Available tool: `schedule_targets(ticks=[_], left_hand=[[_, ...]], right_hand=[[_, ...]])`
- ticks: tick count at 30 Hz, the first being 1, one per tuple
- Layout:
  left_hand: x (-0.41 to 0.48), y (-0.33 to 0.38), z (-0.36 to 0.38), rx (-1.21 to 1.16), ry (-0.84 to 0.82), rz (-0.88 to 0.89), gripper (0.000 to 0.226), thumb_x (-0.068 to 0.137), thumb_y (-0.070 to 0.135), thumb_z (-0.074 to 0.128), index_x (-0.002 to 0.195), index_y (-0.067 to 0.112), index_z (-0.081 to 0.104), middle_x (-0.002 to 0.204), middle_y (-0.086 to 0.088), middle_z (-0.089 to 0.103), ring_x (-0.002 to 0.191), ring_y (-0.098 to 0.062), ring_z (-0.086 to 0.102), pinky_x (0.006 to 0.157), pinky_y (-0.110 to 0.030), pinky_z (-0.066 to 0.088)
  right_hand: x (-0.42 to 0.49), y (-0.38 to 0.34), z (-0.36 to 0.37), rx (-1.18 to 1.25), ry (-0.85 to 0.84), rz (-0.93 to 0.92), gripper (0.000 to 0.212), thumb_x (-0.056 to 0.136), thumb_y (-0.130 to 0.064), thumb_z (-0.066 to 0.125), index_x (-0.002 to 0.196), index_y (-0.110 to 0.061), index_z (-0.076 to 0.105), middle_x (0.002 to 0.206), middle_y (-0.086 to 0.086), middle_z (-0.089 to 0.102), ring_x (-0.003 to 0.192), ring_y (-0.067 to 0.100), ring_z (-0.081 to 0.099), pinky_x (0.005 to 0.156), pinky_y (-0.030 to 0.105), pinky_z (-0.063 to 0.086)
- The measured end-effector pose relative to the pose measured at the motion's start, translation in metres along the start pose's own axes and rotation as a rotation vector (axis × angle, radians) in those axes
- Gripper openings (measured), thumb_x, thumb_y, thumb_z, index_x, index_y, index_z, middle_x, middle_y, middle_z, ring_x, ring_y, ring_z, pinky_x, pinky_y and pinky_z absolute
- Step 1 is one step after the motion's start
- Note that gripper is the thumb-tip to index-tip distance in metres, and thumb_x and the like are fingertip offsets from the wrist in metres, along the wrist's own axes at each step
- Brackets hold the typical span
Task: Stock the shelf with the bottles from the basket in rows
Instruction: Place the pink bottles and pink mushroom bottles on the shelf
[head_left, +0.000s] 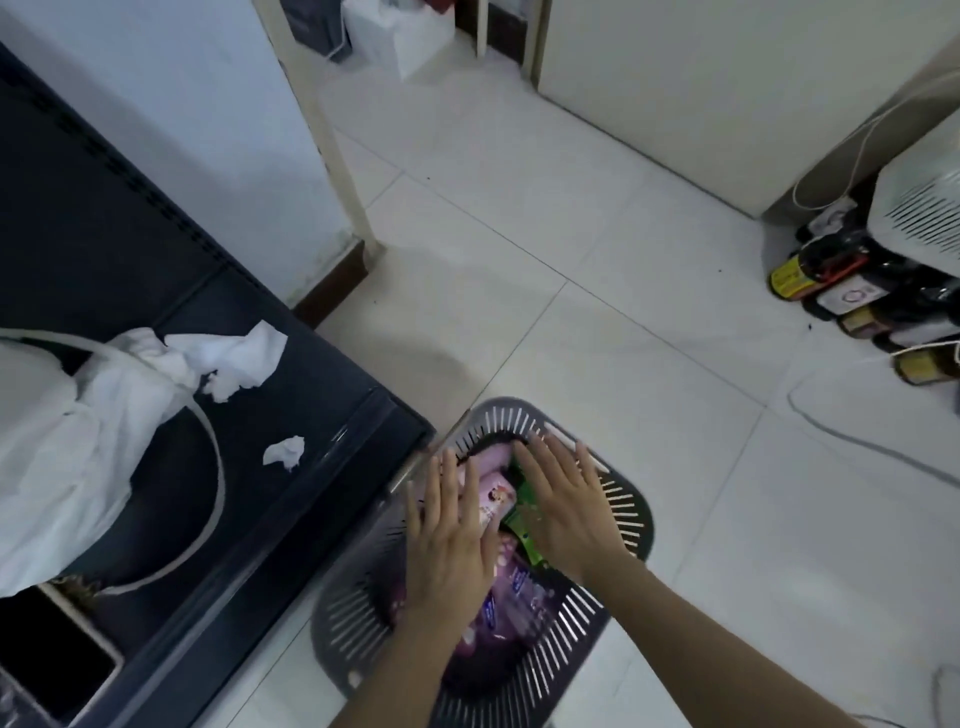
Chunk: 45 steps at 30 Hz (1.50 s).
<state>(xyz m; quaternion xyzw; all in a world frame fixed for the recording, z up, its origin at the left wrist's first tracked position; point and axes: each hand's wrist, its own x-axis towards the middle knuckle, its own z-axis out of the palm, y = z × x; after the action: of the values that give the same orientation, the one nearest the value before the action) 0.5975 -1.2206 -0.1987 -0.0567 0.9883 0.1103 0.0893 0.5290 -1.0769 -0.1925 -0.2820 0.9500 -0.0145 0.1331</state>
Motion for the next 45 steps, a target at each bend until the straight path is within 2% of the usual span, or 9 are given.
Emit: schedule_targets(ticks=[8, 13, 17, 20, 22, 27, 36, 39, 45], left_hand=[[0.011, -0.028, 0.072, -0.025, -0.132, 0.051, 0.070, 0.089, 0.035, 0.043, 0.146, 0.009, 0.012, 0.152, -0.017, 0.024, 0.141, -0.029, 0.026, 0.111, -0.042, 0.022], [0.009, -0.032, 0.086, -0.106, -0.214, 0.044, 0.083, 0.072, 0.021, 0.071, 0.141, 0.004, 0.028, 0.141, -0.016, 0.046, 0.129, -0.027, 0.047, 0.104, -0.042, 0.041], [0.015, -0.033, 0.085, -0.240, -0.180, -0.002, 0.060, 0.084, 0.018, 0.047, 0.141, 0.002, 0.035, 0.143, -0.016, 0.044, 0.132, -0.027, 0.042, 0.108, -0.042, 0.036], [0.033, -0.029, 0.071, -0.411, -0.169, -0.079, 0.048, 0.095, 0.015, 0.041, 0.141, 0.003, 0.036, 0.145, -0.012, 0.041, 0.135, -0.023, 0.038, 0.111, -0.028, 0.028], [0.052, -0.020, 0.053, -0.512, -0.200, -0.080, 0.042, 0.096, 0.009, 0.042, 0.138, 0.005, 0.041, 0.139, -0.005, 0.048, 0.127, -0.017, 0.044, 0.103, -0.015, 0.026], [0.091, 0.005, 0.055, -0.560, -0.384, -0.085, 0.041, 0.095, 0.000, 0.040, 0.134, 0.009, 0.045, 0.112, 0.005, 0.049, 0.114, -0.011, 0.048, 0.089, -0.005, 0.026], [0.126, 0.002, 0.148, -0.068, -0.376, -0.151, 0.037, 0.086, 0.009, 0.049, 0.122, 0.007, 0.048, 0.117, -0.013, 0.055, 0.108, -0.029, 0.052, 0.088, -0.038, 0.046], [0.134, 0.007, 0.152, -0.032, -0.361, -0.218, 0.028, 0.094, 0.006, 0.034, 0.117, 0.000, 0.050, 0.119, -0.016, 0.056, 0.109, -0.030, 0.054, 0.086, -0.037, 0.045], [0.121, 0.008, 0.142, -0.088, -0.334, -0.228, 0.035, 0.096, 0.016, 0.040, 0.127, 0.000, 0.046, 0.125, -0.017, 0.051, 0.115, -0.030, 0.048, 0.094, -0.036, 0.041]], right_hand=[[0.041, -0.024, 0.094, -0.068, -0.357, -0.285, 0.061, 0.096, -0.032, 0.034, 0.148, -0.011, 0.013, 0.156, 0.011, 0.012, 0.145, 0.028, 0.006, 0.118, 0.046, 0.000], [0.061, -0.032, 0.114, 0.064, -0.398, -0.203, 0.055, 0.084, -0.035, 0.026, 0.112, -0.010, 0.067, 0.113, 0.007, 0.067, 0.106, 0.027, 0.061, 0.092, 0.041, 0.050], [0.068, -0.040, 0.120, 0.040, -0.437, -0.190, 0.052, 0.080, -0.033, 0.026, 0.104, -0.016, 0.070, 0.103, 0.002, 0.066, 0.095, 0.021, 0.060, 0.074, 0.034, 0.052], [0.060, -0.044, 0.114, 0.030, -0.330, -0.179, 0.016, 0.064, -0.036, 0.061, 0.061, -0.022, 0.069, 0.062, -0.005, 0.064, 0.059, 0.013, 0.062, 0.052, 0.022, 0.048], [0.051, -0.046, 0.102, 0.045, -0.319, -0.184, 0.029, 0.044, -0.043, 0.082, 0.051, -0.020, 0.066, 0.050, -0.006, 0.059, 0.047, 0.012, 0.056, 0.047, 0.019, 0.043], [0.007, -0.050, 0.075, 0.111, -0.521, -0.020, 0.053, 0.092, -0.042, 0.049, 0.127, -0.003, 0.042, 0.121, 0.018, 0.056, 0.109, 0.030, 0.052, 0.077, 0.035, 0.033], [-0.016, -0.045, 0.089, 0.231, -0.599, 0.129, 0.039, 0.093, -0.007, 0.041, 0.131, 0.002, 0.039, 0.127, 0.025, 0.051, 0.117, 0.034, 0.047, 0.093, 0.042, 0.036], [-0.016, -0.049, 0.094, 0.235, -0.406, 0.192, 0.035, 0.062, -0.031, 0.080, 0.089, -0.010, 0.070, 0.080, 0.017, 0.069, 0.076, 0.025, 0.065, 0.066, 0.028, 0.048], [-0.027, -0.058, 0.106, 0.210, -0.360, 0.164, 0.045, 0.014, -0.037, 0.086, 0.049, -0.020, 0.065, 0.042, -0.001, 0.058, 0.040, 0.015, 0.055, 0.044, 0.016, 0.042]])
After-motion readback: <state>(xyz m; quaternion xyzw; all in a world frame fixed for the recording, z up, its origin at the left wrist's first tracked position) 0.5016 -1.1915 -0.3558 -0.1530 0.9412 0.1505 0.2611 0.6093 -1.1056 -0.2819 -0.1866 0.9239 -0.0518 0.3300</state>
